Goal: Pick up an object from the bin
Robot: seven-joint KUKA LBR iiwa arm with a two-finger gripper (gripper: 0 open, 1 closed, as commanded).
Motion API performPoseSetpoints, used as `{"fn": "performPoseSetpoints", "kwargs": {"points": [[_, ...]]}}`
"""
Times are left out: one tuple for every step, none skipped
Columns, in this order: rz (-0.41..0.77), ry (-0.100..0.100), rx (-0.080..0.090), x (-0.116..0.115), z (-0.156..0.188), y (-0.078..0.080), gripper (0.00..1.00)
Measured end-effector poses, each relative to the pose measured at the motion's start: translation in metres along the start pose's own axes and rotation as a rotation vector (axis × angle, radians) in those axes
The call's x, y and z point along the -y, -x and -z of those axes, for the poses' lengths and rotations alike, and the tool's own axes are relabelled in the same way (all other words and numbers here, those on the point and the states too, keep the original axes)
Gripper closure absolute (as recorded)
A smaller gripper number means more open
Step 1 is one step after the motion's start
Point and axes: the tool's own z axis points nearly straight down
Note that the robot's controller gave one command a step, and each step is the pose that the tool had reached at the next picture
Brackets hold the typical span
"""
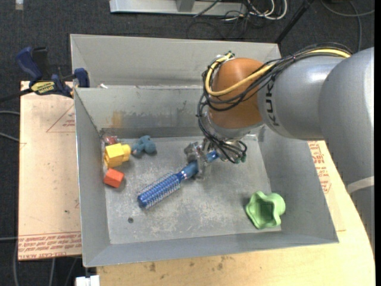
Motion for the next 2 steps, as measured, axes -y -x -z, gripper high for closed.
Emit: {"fn": "performPoseSetpoints", "kwargs": {"points": [[0.005, -0.003, 0.006, -0.008, 0.116, -0.021, 1.00], [0.568, -0.005, 0.002, 0.030, 0.216, -0.069, 1.00]]}}
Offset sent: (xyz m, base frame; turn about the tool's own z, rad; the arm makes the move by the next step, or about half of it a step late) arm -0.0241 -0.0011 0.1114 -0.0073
